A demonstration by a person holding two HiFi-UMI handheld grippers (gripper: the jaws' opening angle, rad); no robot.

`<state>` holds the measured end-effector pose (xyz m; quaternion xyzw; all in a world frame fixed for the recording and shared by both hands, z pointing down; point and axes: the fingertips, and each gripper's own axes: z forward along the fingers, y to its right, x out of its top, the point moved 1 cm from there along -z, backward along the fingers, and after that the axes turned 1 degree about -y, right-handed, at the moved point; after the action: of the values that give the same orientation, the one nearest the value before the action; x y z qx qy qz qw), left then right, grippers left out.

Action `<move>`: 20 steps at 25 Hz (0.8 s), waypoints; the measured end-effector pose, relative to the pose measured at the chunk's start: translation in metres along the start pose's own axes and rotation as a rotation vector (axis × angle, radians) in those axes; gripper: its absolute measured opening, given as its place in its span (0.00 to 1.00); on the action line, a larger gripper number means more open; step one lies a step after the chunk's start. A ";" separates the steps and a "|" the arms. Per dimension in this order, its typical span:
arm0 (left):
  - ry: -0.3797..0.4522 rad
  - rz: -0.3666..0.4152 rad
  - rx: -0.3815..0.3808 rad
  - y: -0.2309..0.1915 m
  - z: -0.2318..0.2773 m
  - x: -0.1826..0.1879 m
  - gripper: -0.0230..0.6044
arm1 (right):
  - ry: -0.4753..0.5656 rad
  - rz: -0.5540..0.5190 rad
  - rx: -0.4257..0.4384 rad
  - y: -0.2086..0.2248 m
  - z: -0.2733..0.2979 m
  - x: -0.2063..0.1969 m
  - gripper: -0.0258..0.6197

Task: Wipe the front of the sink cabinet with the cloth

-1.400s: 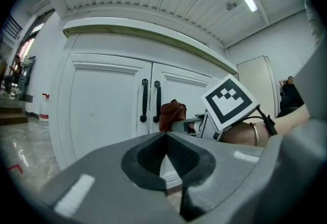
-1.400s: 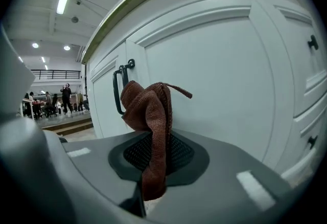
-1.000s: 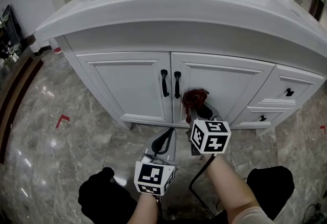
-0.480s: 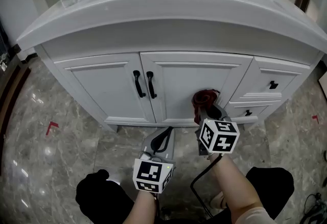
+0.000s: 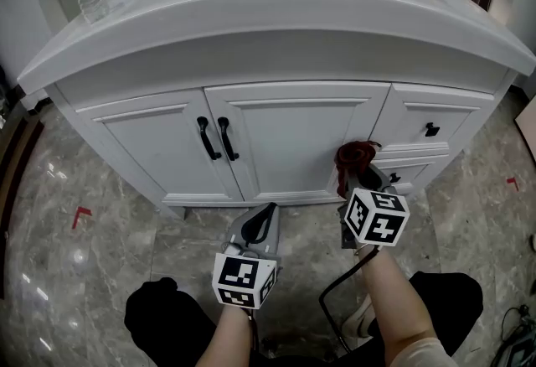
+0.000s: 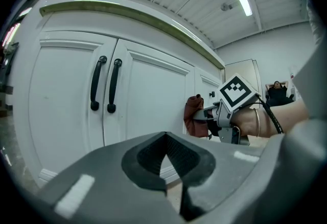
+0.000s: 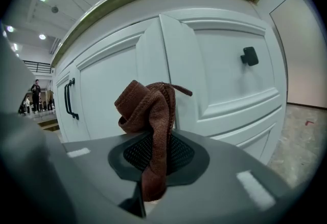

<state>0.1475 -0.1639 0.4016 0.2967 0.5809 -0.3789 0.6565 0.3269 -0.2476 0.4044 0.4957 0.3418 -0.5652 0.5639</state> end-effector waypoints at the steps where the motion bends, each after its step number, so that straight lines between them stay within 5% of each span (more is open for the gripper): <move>1: 0.004 -0.001 -0.001 0.001 0.000 0.001 0.04 | 0.000 0.007 -0.015 0.006 -0.002 0.000 0.16; 6: 0.011 0.044 0.008 -0.001 -0.008 0.006 0.04 | 0.010 0.031 -0.043 0.006 -0.005 -0.002 0.16; 20: 0.034 -0.027 0.196 -0.087 -0.066 0.002 0.04 | -0.108 -0.068 0.278 -0.183 0.050 -0.083 0.16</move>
<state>0.0383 -0.1559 0.3945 0.3580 0.5561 -0.4376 0.6092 0.1287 -0.2459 0.4652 0.5260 0.2459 -0.6517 0.4879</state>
